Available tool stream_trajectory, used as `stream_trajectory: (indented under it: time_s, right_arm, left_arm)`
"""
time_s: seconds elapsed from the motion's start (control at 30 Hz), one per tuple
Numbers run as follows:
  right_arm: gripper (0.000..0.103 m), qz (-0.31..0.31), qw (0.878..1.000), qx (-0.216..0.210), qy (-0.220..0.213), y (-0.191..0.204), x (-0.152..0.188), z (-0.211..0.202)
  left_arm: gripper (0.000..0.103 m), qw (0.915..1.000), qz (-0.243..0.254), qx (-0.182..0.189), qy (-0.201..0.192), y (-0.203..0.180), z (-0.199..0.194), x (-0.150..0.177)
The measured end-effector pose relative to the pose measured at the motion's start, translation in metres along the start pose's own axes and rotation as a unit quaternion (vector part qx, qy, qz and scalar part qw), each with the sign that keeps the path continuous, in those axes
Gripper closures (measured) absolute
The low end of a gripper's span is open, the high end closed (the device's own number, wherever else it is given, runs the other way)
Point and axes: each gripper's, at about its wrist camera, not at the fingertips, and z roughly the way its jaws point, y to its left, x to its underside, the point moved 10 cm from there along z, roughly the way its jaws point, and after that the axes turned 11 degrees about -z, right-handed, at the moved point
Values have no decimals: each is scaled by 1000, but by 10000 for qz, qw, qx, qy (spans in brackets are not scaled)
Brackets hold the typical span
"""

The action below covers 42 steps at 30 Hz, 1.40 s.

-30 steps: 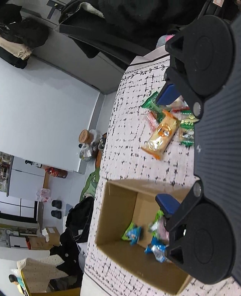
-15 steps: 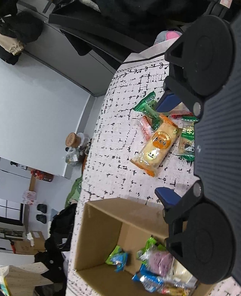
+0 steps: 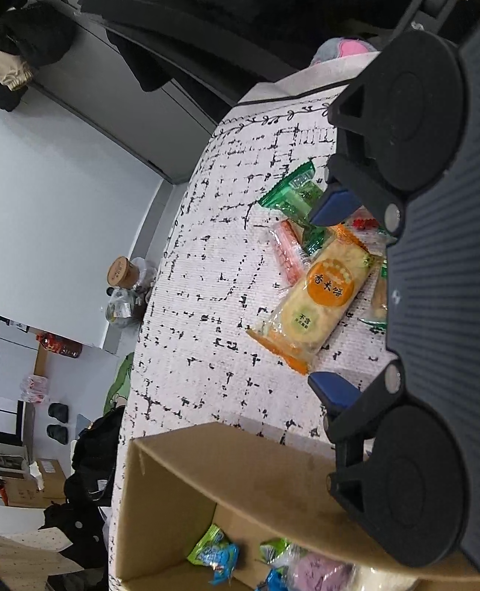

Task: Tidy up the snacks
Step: 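Grasp the orange-printed cake packet with the left gripper while the right grasps the long white cake bar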

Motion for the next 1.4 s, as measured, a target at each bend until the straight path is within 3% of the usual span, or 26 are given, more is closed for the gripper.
stream_trajectory:
  time_s: [0.43,0.57,0.63,0.7,0.8,1.03,1.4]
  right_arm:
    - [31,-59,9966,811,-135,0,-17,26]
    - [34,-338,9923,1194,-46,3,-13,34]
    - [46,-503,9895,1352,-28,5,-10,33]
    - [57,-453,9900,1333,-1,2,-8,28]
    - [69,-328,9924,1187,43,1,-4,20]
    - [76,-102,9960,886,-62,-2,9,0]
    - [77,-154,9981,509,-310,18,12,-20]
  left_arm:
    - [19,9993,-193,-295,96,6,29,1]
    - [36,9992,-35,-399,22,8,28,1]
    - [46,9985,138,-525,25,8,28,2]
    - [59,9988,147,-466,38,8,26,2]
    - [70,9993,101,-348,70,8,22,1]
    - [71,9999,145,-55,-37,0,1,0]
    - [71,9997,115,165,-160,0,-32,2]
